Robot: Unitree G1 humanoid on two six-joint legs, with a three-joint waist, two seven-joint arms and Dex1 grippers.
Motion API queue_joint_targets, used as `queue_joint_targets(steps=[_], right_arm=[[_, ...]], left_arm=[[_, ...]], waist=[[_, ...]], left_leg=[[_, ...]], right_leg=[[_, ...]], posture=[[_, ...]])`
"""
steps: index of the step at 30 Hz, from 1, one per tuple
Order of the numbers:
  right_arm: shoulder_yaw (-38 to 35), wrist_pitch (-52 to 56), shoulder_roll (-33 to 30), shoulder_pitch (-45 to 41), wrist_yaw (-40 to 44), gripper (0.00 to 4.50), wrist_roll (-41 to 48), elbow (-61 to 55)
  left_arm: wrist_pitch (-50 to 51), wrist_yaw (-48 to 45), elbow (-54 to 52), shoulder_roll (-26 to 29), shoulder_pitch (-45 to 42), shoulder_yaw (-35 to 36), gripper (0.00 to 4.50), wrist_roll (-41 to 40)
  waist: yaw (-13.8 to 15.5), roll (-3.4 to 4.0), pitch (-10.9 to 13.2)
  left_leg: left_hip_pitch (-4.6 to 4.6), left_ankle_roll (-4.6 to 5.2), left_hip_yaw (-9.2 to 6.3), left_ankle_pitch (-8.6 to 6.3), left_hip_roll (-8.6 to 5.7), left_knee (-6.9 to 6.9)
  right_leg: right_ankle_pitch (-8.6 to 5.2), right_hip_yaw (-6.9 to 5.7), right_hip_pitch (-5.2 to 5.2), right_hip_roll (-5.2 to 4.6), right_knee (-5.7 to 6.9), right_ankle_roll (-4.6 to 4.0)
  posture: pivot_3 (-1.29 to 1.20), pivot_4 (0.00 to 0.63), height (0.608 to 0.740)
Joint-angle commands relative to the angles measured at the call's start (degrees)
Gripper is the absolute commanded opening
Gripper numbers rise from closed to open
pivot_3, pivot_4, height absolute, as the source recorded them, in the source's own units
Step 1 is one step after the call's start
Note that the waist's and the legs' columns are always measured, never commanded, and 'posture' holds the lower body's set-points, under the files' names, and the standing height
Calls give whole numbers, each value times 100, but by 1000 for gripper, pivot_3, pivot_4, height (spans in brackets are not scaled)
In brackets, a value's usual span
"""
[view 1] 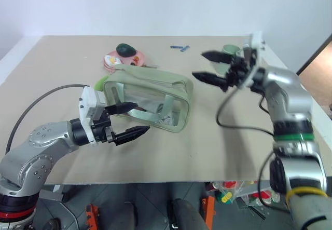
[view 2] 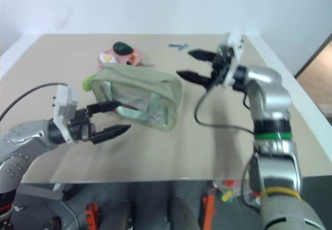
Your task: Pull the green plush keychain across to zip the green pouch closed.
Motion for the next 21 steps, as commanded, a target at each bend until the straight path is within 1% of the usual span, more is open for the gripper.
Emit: queue_joint_targets(steps=[1, 3, 6, 8, 12, 16, 18, 20, 21], right_arm=[[-89, 784, -93, 586, -578, 4434, 536, -1871], [-44, 1042, -2, 832, -942, 4434, 651, -2433], [117, 1268, 210, 912, -1439, 4434, 662, -2751], [312, 1180, 314, 939, -1652, 4434, 440, -2716], [579, 991, 499, 938, -1921, 4434, 136, -2438], [795, 578, 584, 987, -2062, 4434, -320, -2087], [800, 533, 623, 994, -2087, 3877, -354, -2020], [798, 520, 639, 999, -2081, 3261, -383, -1987], [799, 516, 641, 996, -2066, 3030, -390, -1968]], left_arm=[[-200, -275, -27, 35, -108, -118, 4500, 133], [-218, -339, 27, 14, -194, -167, 4500, 192], [-212, -383, 91, -13, -289, -205, 4500, 229], [-204, -399, 87, -33, -293, -214, 4500, 245], [-194, -408, 75, -49, -285, -215, 4500, 272], [-201, -368, 81, -83, -294, -228, 4500, 337], [-190, -349, 57, -105, -278, -213, 4500, 347], [-178, -337, 24, -118, -246, -194, 4500, 358], [-171, -325, 16, -124, -234, -189, 4500, 366]], waist=[[-10, 1, 1], [-58, 3, 2], [-93, 1, 0], [-97, 0, 0], [-97, 0, 0], [-96, -1, 0], [-95, -1, 0], [-94, -1, 0], [-94, -1, 0]], left_leg=[[-1, 0, 0, 0, 0, 1], [1, 0, 13, 0, 2, 3], [8, 1, 12, 2, 3, 13], [22, 8, 7, 8, 3, 19], [20, 12, 8, 21, 1, 19], [14, 11, 11, 21, -3, 18], [8, 10, 12, 21, -3, 15], [3, 11, 12, 20, -3, 12], [2, 12, 12, 19, -2, 11]], right_leg=[[0, 2, -2, 0, 3, 0], [5, 15, -9, 2, 7, 3], [21, 23, -6, 13, 8, 2], [16, 32, 4, 26, 7, -23], [19, 48, 3, 31, 7, -24], [21, 63, 1, 35, 6, -22], [21, 66, -4, 36, 4, -21], [34, 68, -9, 37, 4, 4], [33, 69, -10, 38, 3, 4]], posture=[[0, 150, 740], [0, 150, 740], [0, 150, 740], [0, 150, 740], [0, 150, 740], [0, 150, 740], [0, 150, 740], [0, 150, 740], [0, 150, 740]])
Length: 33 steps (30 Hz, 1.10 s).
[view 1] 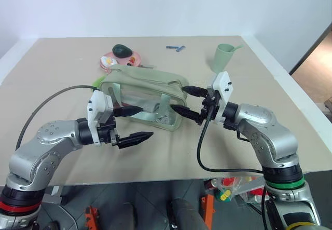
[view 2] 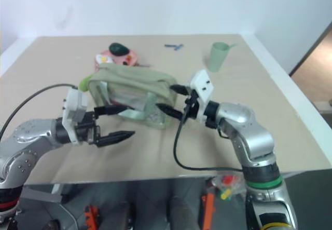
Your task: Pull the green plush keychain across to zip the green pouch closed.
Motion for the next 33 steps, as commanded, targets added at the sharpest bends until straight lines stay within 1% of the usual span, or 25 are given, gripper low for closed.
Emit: queue_joint_targets(steps=[1, 2, 3, 4, 5, 7, 8, 10, 13, 17, 22, 25, 29, 31, 33], right_arm=[[-29, -143, 3, -10, 4, 2608, -33, -39], [-34, -142, 8, -13, 15, 2267, -31, -24], [-43, -129, 17, -10, 18, 1794, -19, -31], [-52, -126, 19, -9, 36, 1427, -2, -35], [-58, -119, 22, -9, 47, 1158, 9, -44], [-88, -159, 22, -8, 132, 434, 62, -53], [-100, -236, -4, -8, 222, 169, 67, -49], [-115, -386, -48, -14, 370, 169, 53, -20], [-284, -1170, -290, -137, 957, 169, -72, 439], [-417, -2411, -724, -666, 1744, 169, -353, 1874], [-338, -3107, -835, -1107, 2218, 169, -558, 3074], [-316, -3288, -797, -1192, 2318, 169, -626, 3334], [-319, -3260, -641, -1080, 2188, 169, -622, 3255], [-302, -3233, -624, -979, 2163, 169, -630, 3127], [-283, -3204, -629, -871, 2157, 169, -630, 2973]], left_arm=[[-73, 46, -136, 4, 4, 80, 4500, 22], [-72, 56, -135, 1, 11, 79, 4500, 32], [-65, 65, -145, 5, 25, 89, 4500, 29], [-53, 78, -154, 7, 40, 97, 4500, 24], [-43, 87, -162, 11, 51, 108, 4500, 16], [-29, 113, -163, 13, 67, 115, 4500, 15], [-28, 135, -156, 12, 69, 116, 4500, 20], [-30, 157, -139, 8, 64, 113, 4500, 29], [-22, 182, -147, 4, 76, 107, 4500, 33], [-19, 200, -160, 30, 110, 141, 4500, 34], [-6, 231, -218, 49, 173, 197, 4500, 8], [14, 281, -268, 52, 219, 232, 4500, -29], [31, 385, -279, 25, 245, 331, 4500, -81], [160, 624, -217, -66, 181, 599, 4500, -358], [273, 822, -76, -35, 163, 991, 4500, -574]], waist=[[0, 0, 0], [0, 0, 0], [-1, 0, 0], [0, 0, 0], [-1, 0, 0], [-1, 0, 0], [-1, 0, 0], [-1, 0, 0], [-1, 0, 0], [-2, 0, 1], [-7, -1, 1], [-7, 0, 1], [-10, -1, 1], [-13, 0, 1], [-15, -1, 1]], left_leg=[[0, 1, 0, -1, 1, -1], [1, 2, 0, -2, 2, -2], [1, 2, -1, -2, 3, -2], [1, 2, -1, -2, 4, -2], [2, 2, -2, -2, 4, -1], [3, 2, -2, -2, 4, -1], [3, 2, -2, -1, 4, 0], [3, 2, -2, -1, 4, 1], [2, 2, 0, -1, 3, 2], [2, 2, 6, -1, -1, 2], [6, 2, 9, -1, 3, 1], [6, 3, 7, -2, 6, -4], [6, 3, 7, -2, 7, -5], [8, 3, 9, -2, 7, -3], [10, 3, 9, -2, 10, -2]], right_leg=[[0, 0, 0, 1, 0, 0], [0, 0, 0, 3, -1, 0], [0, 0, 0, 4, -1, 0], [-1, 0, 0, 6, 0, -1], [0, 0, 0, 7, 0, -1], [0, 2, 1, 8, 0, -2], [-1, 2, 1, 8, 0, -4], [-6, 5, 1, 8, 0, -12], [-6, 7, 2, 8, -2, -11], [-5, 14, 4, 6, -8, -11], [0, 18, 4, 11, -9, -3], [6, 18, 2, 15, -9, 6], [7, 20, 2, 15, -9, 6], [10, 23, 3, 16, -9, 6], [12, 23, 4, 18, -8, 4]], posture=[[0, 150, 740], [0, 150, 740], [0, 150, 740], [0, 150, 740], [0, 150, 740], [0, 150, 740], [0, 150, 740], [0, 150, 740], [0, 150, 740], [0, 150, 740], [0, 150, 740], [0, 150, 740], [0, 150, 740], [0, 150, 740], [0, 150, 740]])
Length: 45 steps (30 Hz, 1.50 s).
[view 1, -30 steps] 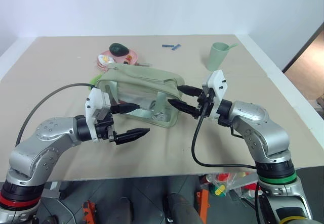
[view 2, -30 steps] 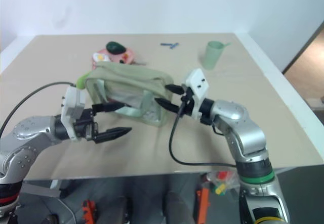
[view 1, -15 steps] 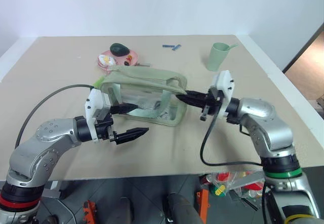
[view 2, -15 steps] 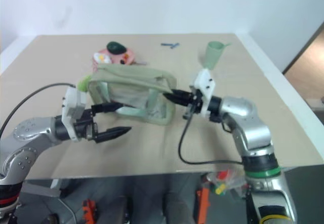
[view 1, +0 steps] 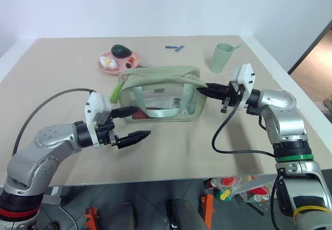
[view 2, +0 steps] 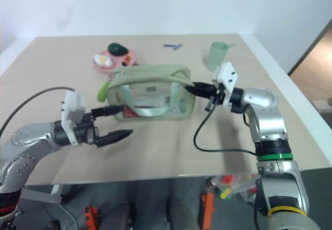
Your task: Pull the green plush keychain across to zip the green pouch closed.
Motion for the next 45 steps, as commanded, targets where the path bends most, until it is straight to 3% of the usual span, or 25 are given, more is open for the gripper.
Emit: queue_joint_targets(steps=[1, 6, 15, 19, 29, 37, 40, 45], right_arm=[[-41, 3, 19, 139, -22, 169, 28, -437], [-47, 176, -21, 281, -42, 169, 76, -723], [-94, 345, -50, 227, -109, 169, 63, -905], [-132, 334, -103, 252, -133, 135, 37, -923], [-107, 317, -126, 285, -187, 135, 6, -933], [-134, 350, -192, 310, -153, 135, 22, -963], [-122, 334, -207, 337, -142, 135, 18, -968], [-98, 327, -206, 351, -148, 135, 2, -991]], left_arm=[[165, 408, 135, 59, -105, 863, 4500, -461], [321, 1033, 287, 81, -90, 1493, 4500, -645], [-450, 1074, 918, -336, -99, 824, 4500, 434], [-623, 1025, 1169, -550, -173, 721, 3401, 564], [-875, 851, 1588, -640, -445, 596, 40, 863], [-369, 672, 1233, -209, -1660, 689, 40, 337], [-191, 522, 1179, -213, -2178, 364, 40, 263], [-460, 159, 1544, -604, -2750, -573, 40, 824]], waist=[[-3, 0, 0], [-11, 0, 0], [-9, 0, 0], [-8, 0, 0], [-4, 0, 0], [5, -3, 2], [5, -3, 1], [7, -3, 1]], left_leg=[[1, 0, 0, 0, 4, 1], [10, 0, 2, 0, 19, 1], [11, -1, 8, 1, 18, 1], [9, -1, 8, 1, 20, 0], [7, -1, 9, 1, 18, 1], [0, -2, 7, 2, 16, 6], [-3, -3, 4, 2, 11, 7], [0, -3, 8, 2, -1, 5]], right_leg=[[2, 0, 0, 3, 0, -1], [9, -2, 0, 16, 3, -14], [11, 3, 0, 17, 3, -17], [12, 3, -2, 19, 3, -18], [14, 6, -1, 17, 2, -15], [17, 4, -2, 16, 2, -9], [18, 2, 1, 13, -2, -5], [17, 12, 3, 6, -4, 1]], posture=[[0, 150, 740], [0, 150, 740], [0, 150, 740], [0, 150, 740], [0, 150, 740], [0, 150, 740], [0, 150, 740], [0, 150, 740]])
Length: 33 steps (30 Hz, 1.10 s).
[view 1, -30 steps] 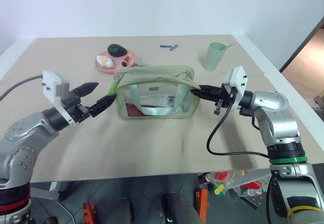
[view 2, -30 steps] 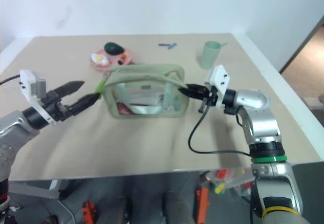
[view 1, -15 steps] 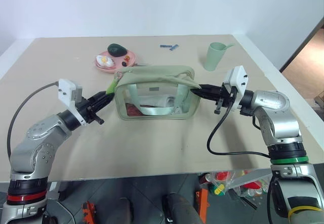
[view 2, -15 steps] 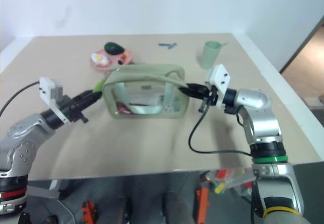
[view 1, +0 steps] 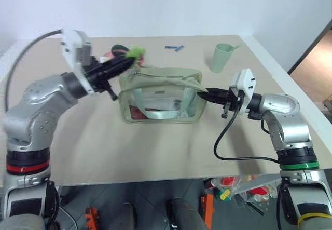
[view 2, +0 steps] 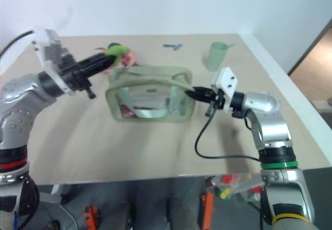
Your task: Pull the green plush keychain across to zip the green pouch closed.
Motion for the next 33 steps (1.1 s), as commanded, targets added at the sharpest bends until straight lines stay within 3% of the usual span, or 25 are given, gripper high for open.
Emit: queue_joint_targets(steps=[1, 4, 8, 9, 20, 27, 33], right_arm=[[-77, -51, -36, -37, 32, 135, 38, -226], [-85, -43, -59, -25, 36, 135, 39, -257], [-98, -52, -92, -27, 43, 135, 22, -252], [-98, -53, -95, -29, 43, 135, 20, -249], [-62, -202, -29, -105, 107, 135, -51, -54], [-14, -277, 18, -141, 134, 135, -59, 20], [4, -313, 38, -207, 149, 135, -75, 103]], left_arm=[[-294, -235, 245, -82, -213, -431, 40, 453], [-400, -328, 499, -57, -238, -706, 40, 868], [-161, -387, 608, -84, -263, -628, 40, 843], [-131, -388, 620, -89, -268, -590, 705, 828], [206, -892, 313, 941, 191, 157, 4442, 646], [140, -715, -254, 1201, 1281, 648, 4479, 720], [-405, -170, -70, 574, 1506, 610, 4479, 990]], waist=[[-17, 0, 0], [-23, 0, 0], [-17, 0, 0], [-17, 0, 0], [-29, 1, 0], [-15, 0, 0], [-9, 0, 0]], left_leg=[[0, 0, 1, 0, 0, 0], [3, 0, 1, 0, 2, -2], [2, 0, -3, 0, 6, -3], [1, 1, -1, 0, 4, -3], [3, 1, 1, 0, 7, -4], [0, 0, 4, 0, 8, -2], [4, -2, 4, 3, 8, 1]], right_leg=[[1, 1, 0, 0, 0, 1], [2, 8, -6, 5, 3, 0], [2, 2, -6, 7, 5, -1], [2, 4, -6, 6, 4, 0], [1, 4, -8, 7, 5, -1], [-1, 4, -8, 2, 3, -3], [2, 2, -4, 3, 4, -5]], posture=[[0, 150, 740], [0, 150, 740], [0, 150, 740], [0, 150, 740], [0, 150, 740], [0, 150, 740], [0, 150, 740]])
